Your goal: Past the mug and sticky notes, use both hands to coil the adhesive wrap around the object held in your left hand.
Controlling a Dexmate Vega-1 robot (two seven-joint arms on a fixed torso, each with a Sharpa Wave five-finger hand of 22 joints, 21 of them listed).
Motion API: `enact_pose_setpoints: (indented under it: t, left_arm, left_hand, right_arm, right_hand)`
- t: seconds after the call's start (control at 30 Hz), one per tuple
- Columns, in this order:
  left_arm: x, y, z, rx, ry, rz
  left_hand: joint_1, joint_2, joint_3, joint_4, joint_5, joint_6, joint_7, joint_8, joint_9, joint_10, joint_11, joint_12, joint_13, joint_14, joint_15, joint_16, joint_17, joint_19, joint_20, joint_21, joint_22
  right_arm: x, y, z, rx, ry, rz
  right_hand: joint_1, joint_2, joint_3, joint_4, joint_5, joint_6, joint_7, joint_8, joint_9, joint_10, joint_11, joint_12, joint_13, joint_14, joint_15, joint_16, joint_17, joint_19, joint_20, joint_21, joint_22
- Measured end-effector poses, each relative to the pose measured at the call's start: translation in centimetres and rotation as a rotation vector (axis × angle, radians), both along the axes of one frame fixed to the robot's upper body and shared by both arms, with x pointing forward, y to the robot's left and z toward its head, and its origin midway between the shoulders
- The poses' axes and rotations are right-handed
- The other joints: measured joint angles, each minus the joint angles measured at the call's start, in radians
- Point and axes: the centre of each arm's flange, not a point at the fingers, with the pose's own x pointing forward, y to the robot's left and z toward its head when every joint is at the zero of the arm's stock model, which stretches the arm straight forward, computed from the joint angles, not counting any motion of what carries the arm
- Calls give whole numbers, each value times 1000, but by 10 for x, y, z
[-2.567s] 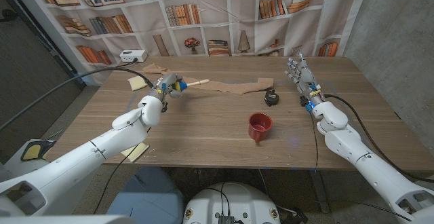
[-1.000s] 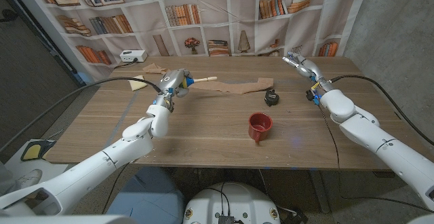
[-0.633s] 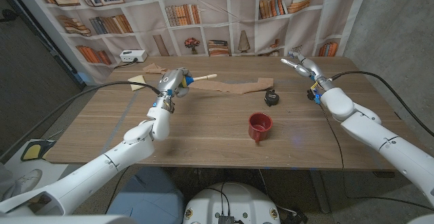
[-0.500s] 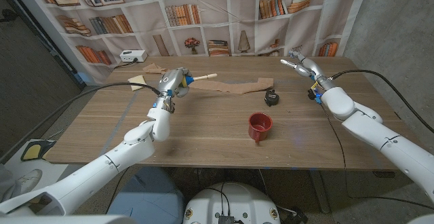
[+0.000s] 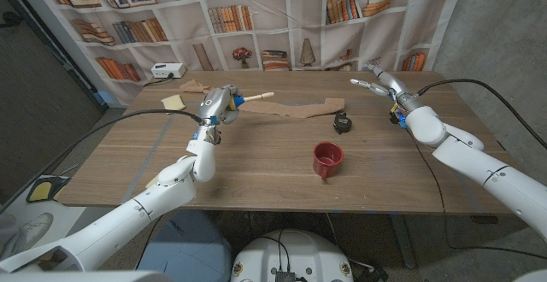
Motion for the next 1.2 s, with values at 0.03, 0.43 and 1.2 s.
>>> enact_pose_setpoints:
  t: [0.03, 0.43, 1.2]
  left_arm:
    - [0, 0, -1, 0, -1, 1]
    - [-5, 0, -6, -4, 5, 0]
    - [-11, 2, -13, -11, 14, 8]
  left_hand:
    - [0, 0, 0, 0, 0, 0, 0, 0, 0, 0, 0, 0, 0, 0, 0, 0, 0, 0, 0, 0, 0]
    - [-1, 1, 0, 0, 0, 3, -4, 0, 0, 0, 0, 0, -3, 0, 0, -8, 0, 0, 0, 0, 0]
    - [-1, 1, -4, -4, 0, 8, -9, 0, 0, 7, -7, -8, -8, 9, 2, -15, -6, 0, 0, 3, 0]
  right_arm:
    - [0, 0, 0, -5, -1, -4]
    - [4, 1, 4, -86, 10, -39]
    - [9, 19, 12, -263, 48, -132]
  right_hand:
    - [0, 0, 0, 0, 0, 0, 0, 0, 0, 0, 0, 0, 0, 0, 0, 0, 0, 0, 0, 0, 0]
    - [24, 8, 0, 0, 8, 0, 0, 0, 0, -11, -19, 0, 0, -18, -18, 0, 0, -23, -7, 0, 0]
    - [66, 24, 20, 0, 8, 10, -9, 5, 0, -26, -33, -4, 0, -19, -19, 6, 0, 1, 15, 11, -3]
